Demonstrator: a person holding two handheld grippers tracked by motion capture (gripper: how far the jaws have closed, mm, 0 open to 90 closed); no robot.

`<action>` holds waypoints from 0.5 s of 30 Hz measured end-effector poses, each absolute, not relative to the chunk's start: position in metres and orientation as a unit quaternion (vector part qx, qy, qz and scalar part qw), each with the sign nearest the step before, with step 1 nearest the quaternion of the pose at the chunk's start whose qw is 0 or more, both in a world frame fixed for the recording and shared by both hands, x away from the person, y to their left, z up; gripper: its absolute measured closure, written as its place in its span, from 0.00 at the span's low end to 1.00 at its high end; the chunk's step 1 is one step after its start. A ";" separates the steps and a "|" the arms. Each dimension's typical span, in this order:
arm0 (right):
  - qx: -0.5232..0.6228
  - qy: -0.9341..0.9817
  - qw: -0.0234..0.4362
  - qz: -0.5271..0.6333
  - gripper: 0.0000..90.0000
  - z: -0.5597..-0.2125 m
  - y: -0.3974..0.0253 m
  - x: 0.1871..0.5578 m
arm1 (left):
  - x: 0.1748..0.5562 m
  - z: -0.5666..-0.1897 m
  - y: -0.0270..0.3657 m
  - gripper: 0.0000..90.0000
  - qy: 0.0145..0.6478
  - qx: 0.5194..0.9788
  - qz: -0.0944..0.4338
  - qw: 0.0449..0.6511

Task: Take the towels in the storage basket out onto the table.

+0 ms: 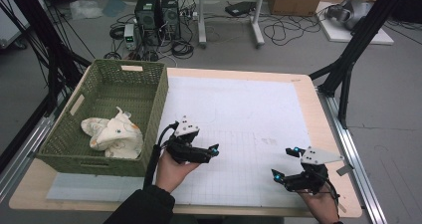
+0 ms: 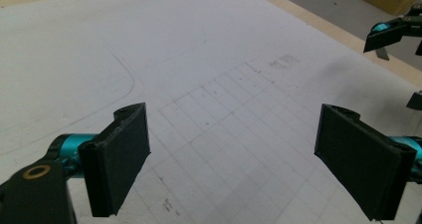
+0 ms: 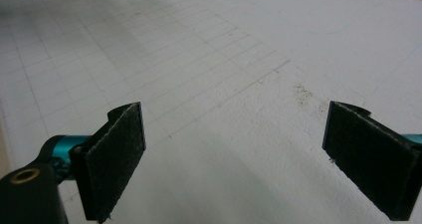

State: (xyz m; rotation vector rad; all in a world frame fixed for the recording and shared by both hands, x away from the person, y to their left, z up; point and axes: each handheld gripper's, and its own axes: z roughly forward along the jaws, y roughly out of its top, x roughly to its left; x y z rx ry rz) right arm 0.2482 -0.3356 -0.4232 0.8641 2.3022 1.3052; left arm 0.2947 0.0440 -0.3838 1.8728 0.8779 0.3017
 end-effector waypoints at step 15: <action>0.308 0.812 0.177 0.462 0.10 -0.423 -0.337 0.247 | 0.295 -0.355 0.048 0.22 0.367 0.765 0.107 0.518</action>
